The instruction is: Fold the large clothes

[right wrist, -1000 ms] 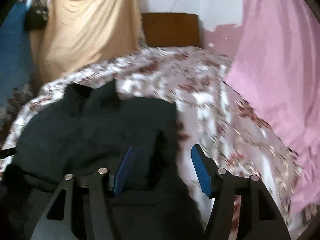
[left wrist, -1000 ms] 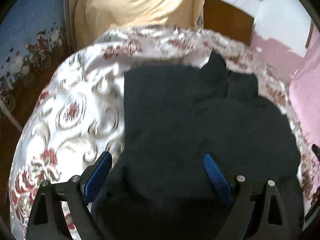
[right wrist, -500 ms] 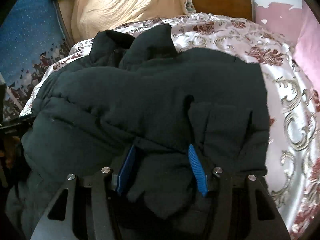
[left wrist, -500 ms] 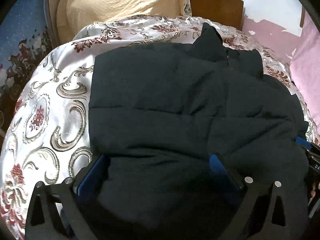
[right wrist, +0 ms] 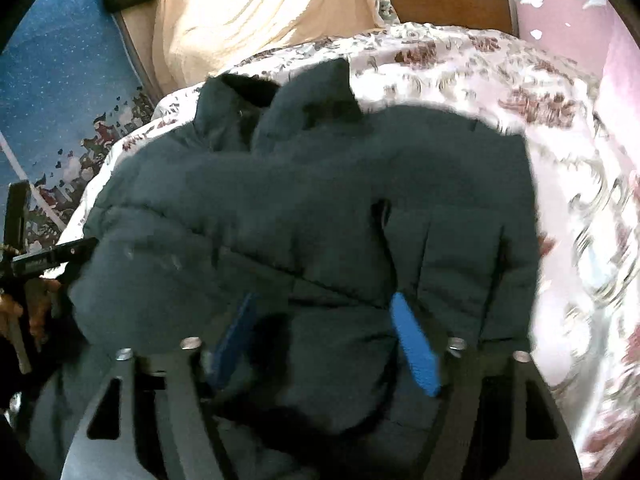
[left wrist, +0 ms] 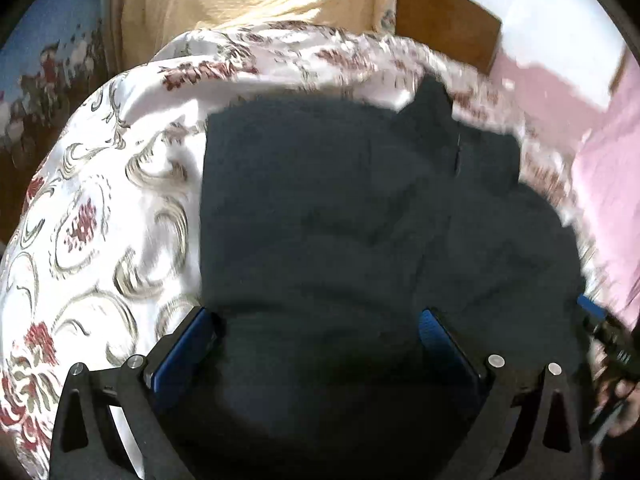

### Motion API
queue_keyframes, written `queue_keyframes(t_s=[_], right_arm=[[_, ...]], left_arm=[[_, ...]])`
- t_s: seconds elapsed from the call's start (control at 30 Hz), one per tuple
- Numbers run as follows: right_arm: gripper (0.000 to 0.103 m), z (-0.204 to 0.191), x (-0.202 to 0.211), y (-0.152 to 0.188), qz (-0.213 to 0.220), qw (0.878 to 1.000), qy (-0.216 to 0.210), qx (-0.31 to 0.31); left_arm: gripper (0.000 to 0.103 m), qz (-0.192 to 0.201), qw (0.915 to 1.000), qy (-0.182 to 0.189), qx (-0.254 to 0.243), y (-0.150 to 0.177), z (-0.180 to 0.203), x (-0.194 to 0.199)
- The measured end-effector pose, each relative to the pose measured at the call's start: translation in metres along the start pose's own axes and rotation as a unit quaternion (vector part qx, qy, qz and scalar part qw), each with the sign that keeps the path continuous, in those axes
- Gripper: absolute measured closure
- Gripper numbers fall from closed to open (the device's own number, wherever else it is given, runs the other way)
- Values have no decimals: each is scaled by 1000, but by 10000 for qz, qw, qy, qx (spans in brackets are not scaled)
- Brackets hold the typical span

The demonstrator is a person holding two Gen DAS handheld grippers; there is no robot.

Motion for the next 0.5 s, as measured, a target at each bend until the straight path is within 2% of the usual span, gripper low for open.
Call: queue_keyframes(t_s=[0.07, 0.17, 0.3, 0.37, 0.5], right_arm=[[20, -1, 8, -25, 140, 9999, -74, -68], [16, 1, -4, -63, 72, 9990, -78, -429], [16, 12, -47, -107, -21, 9960, 242, -862], [16, 19, -73, -127, -35, 9916, 250, -1271], [16, 22, -115, -146, 26, 9843, 288, -1743]], left_arm=[[0, -10, 9999, 86, 127, -23, 3, -2], [0, 14, 9996, 198, 193, -57, 21, -18], [0, 23, 9996, 270, 125, -98, 52, -57], [0, 124, 9993, 335, 110, -117, 69, -77], [0, 100, 9997, 230, 43, -139, 89, -116]])
Point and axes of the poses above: each gripper's, at about its wrist camera, not at the fingertips, and x roughly against the way its jaws point, z to its right, y to its underside, the point moved 7 cm from there along -x, roughly the way its jaws point, and after that the axes turned 12 degrees about z, right-handed, at the moved point
